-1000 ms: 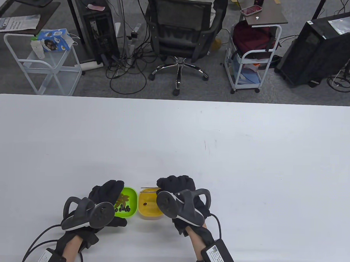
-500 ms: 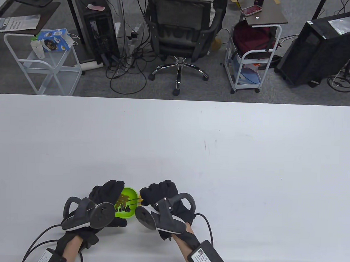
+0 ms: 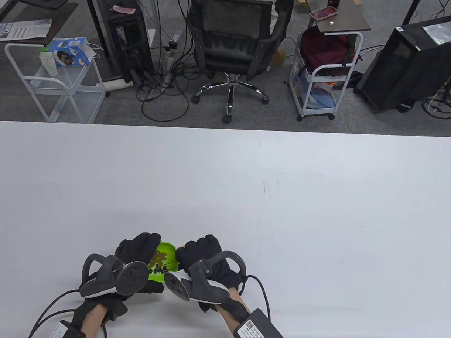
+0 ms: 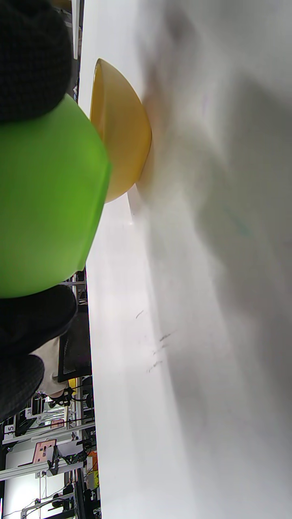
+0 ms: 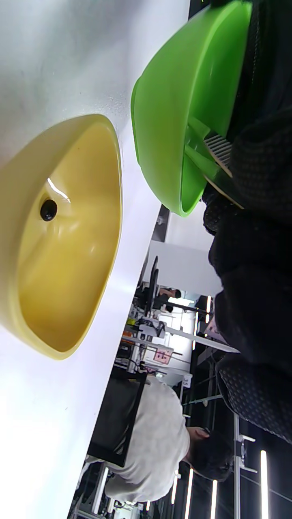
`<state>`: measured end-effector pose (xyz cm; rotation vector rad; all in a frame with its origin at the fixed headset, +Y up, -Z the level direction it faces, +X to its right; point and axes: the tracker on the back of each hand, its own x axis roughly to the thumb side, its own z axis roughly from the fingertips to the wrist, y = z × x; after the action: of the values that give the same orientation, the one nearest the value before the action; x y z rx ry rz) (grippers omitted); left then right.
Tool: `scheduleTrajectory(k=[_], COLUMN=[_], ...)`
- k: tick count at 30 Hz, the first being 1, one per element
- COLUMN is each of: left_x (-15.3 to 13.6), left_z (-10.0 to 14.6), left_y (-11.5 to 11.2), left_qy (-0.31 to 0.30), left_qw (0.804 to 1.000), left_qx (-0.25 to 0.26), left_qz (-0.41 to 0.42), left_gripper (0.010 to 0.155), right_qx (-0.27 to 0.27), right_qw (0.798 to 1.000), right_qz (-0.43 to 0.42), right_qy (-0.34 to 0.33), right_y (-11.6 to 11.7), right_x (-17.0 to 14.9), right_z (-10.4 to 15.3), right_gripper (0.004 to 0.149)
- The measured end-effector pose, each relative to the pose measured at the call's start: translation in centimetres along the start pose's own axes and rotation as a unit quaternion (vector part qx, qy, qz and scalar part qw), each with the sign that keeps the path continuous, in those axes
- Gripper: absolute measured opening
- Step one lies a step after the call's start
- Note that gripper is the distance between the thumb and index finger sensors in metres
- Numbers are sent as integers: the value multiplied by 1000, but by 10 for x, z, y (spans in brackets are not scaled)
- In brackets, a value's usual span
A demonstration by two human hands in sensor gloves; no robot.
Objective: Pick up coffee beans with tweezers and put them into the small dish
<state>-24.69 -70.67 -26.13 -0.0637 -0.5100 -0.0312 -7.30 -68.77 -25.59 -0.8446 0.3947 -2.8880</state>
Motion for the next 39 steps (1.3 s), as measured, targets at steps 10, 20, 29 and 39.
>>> scheduleTrajectory(k=[10, 20, 29, 39], left_x=[1, 1, 1, 2], left_z=[0, 1, 1, 0], left_y=[0, 0, 0, 0], left_qy=[-2, -3, -3, -4], left_qw=[1000, 1000, 1000, 1000], left_qx=[-1, 0, 0, -1], left_qz=[1, 1, -1, -2], left_gripper=[116, 116, 116, 116], right_qx=[4, 9, 1, 2], right_qw=[1000, 999, 997, 995], right_qz=[22, 45, 73, 97], right_qy=[-2, -1, -5, -8], right_y=[1, -2, -4, -7], right_x=[3, 5, 8, 10], right_z=[-2, -2, -2, -3], right_gripper=[44, 43, 43, 42])
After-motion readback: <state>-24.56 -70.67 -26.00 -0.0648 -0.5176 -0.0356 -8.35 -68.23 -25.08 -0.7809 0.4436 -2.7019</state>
